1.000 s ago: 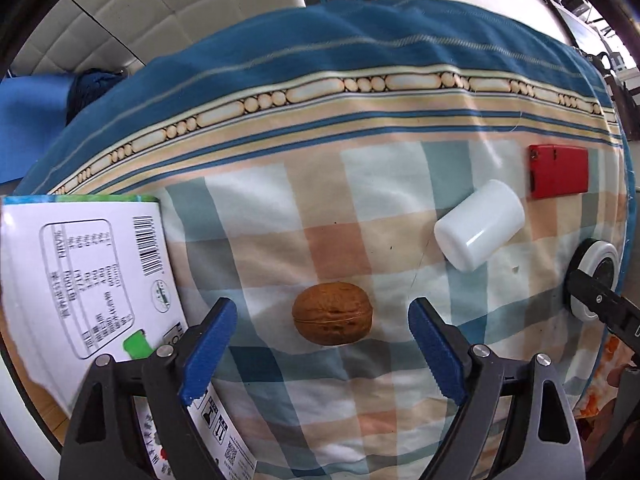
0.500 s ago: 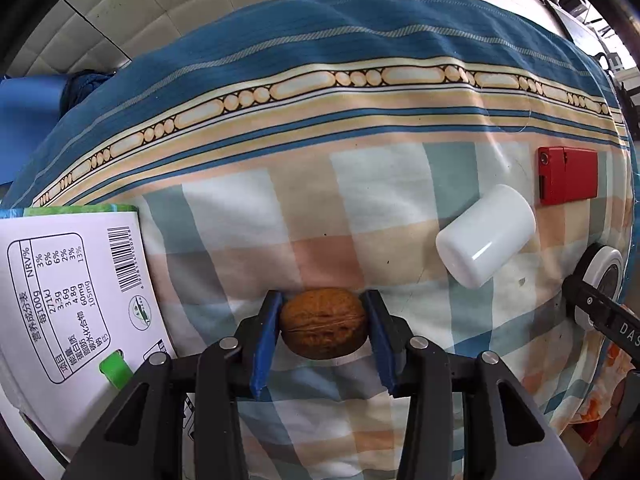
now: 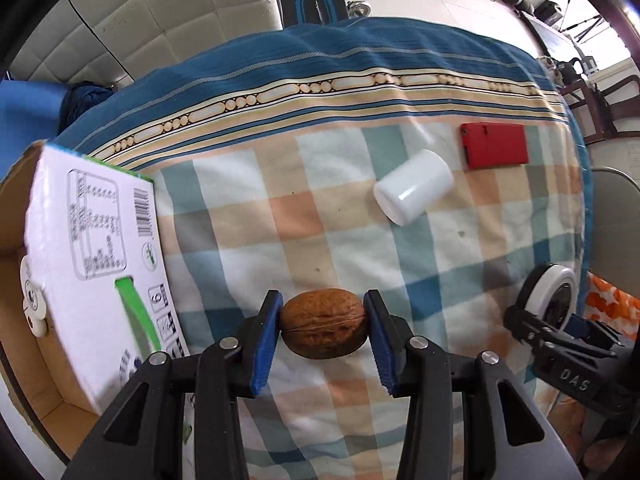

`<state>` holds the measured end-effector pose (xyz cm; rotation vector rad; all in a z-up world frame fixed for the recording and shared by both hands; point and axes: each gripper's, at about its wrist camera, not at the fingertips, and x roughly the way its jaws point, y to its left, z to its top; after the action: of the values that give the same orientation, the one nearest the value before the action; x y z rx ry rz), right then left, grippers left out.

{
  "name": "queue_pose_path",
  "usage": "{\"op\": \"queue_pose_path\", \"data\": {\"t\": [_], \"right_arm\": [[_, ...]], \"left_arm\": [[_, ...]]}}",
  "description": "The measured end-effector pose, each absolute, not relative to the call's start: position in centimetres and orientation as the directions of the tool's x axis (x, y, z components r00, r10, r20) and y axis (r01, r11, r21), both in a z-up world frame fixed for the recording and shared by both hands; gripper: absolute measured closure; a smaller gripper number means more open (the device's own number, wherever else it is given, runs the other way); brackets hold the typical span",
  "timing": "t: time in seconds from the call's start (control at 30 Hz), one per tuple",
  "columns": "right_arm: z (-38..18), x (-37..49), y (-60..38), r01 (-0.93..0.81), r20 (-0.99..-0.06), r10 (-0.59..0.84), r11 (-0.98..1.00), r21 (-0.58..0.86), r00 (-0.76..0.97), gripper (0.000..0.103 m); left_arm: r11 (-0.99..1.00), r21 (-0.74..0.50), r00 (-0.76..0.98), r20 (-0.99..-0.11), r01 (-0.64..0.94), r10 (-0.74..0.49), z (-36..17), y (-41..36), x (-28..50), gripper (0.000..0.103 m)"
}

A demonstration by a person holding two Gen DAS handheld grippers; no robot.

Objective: Organize rigid objects
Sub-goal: 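Carry the walnut with left tool into the box while right tool carries the black puck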

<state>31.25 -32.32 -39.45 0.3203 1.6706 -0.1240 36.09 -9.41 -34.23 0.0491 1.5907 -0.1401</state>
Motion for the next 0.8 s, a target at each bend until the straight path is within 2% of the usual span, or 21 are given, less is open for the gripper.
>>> {"op": "queue_pose_path", "data": {"t": [0.23, 0.43, 0.63, 0.8], "right_arm": [[-35.7, 29.1, -29.6, 0.239, -0.988, 0.148, 0.962, 0.132, -0.049, 0.027], [-30.4, 28.4, -25.2, 0.174, -0.986, 0.163, 0.971, 0.165, 0.025, 0.027], [-24.9, 27.2, -19.3, 0.089, -0.977, 0.191, 0.976, 0.200, 0.097, 0.027], [-22.5, 26.2, -12.1, 0.002, -0.968, 0.225, 0.974, 0.226, 0.112, 0.027]], "left_arm": [[0.988, -0.095, 0.036, -0.994, 0.122, -0.100, -30.3, -9.1, 32.9, 0.064], [0.984, -0.128, 0.101, -0.985, 0.122, -0.140, -25.8, -6.7, 30.5, 0.064], [0.986, -0.141, 0.189, -0.969, 0.093, -0.157, -21.8, -1.1, 28.6, 0.064], [0.992, -0.120, 0.245, -0.962, 0.034, -0.125, -18.4, 6.4, 26.5, 0.064]]}}
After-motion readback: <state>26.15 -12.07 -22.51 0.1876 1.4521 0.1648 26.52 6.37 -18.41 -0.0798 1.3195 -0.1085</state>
